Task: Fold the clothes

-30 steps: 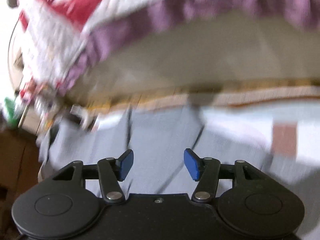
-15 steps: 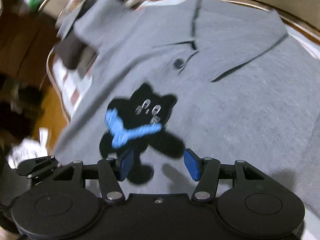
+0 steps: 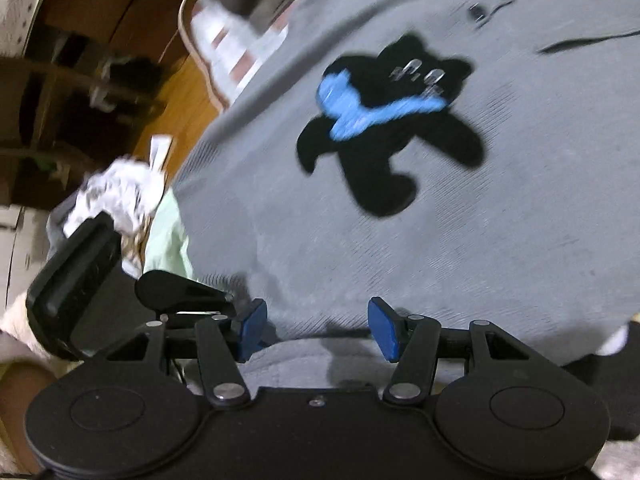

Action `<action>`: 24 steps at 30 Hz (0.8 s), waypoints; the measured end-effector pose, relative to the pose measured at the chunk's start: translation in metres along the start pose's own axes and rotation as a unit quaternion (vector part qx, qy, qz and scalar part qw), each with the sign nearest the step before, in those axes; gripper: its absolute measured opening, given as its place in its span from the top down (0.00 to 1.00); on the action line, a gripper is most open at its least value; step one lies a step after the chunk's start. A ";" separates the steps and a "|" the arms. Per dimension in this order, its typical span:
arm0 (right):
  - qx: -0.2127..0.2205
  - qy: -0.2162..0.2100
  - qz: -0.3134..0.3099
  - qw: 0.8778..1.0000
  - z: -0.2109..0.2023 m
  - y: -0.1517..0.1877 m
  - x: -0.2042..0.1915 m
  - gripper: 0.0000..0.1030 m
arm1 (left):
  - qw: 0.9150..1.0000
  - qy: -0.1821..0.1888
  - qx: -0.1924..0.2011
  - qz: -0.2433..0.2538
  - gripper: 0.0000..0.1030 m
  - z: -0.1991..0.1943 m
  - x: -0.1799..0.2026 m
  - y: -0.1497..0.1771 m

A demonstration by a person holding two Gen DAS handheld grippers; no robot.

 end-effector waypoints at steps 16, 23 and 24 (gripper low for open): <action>-0.232 0.025 -0.086 0.969 0.072 0.044 -0.011 0.40 | 0.995 0.041 0.083 0.048 0.95 -0.080 0.027 -0.034; -0.163 -0.049 -0.043 0.985 0.044 0.048 -0.021 0.39 | 0.995 -0.063 0.071 -0.024 0.72 -0.049 -0.043 -0.023; -0.127 -0.069 -0.028 0.989 0.029 0.043 -0.023 0.40 | 0.996 -0.067 0.052 -0.022 0.70 -0.039 -0.046 -0.014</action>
Point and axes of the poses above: each gripper's, at about its wrist camera, not at the fingertips, and z roughly the way its jaws point, x to its right, y to its underside, the point moved 10 cm from there along z, roughly the way its jaws point
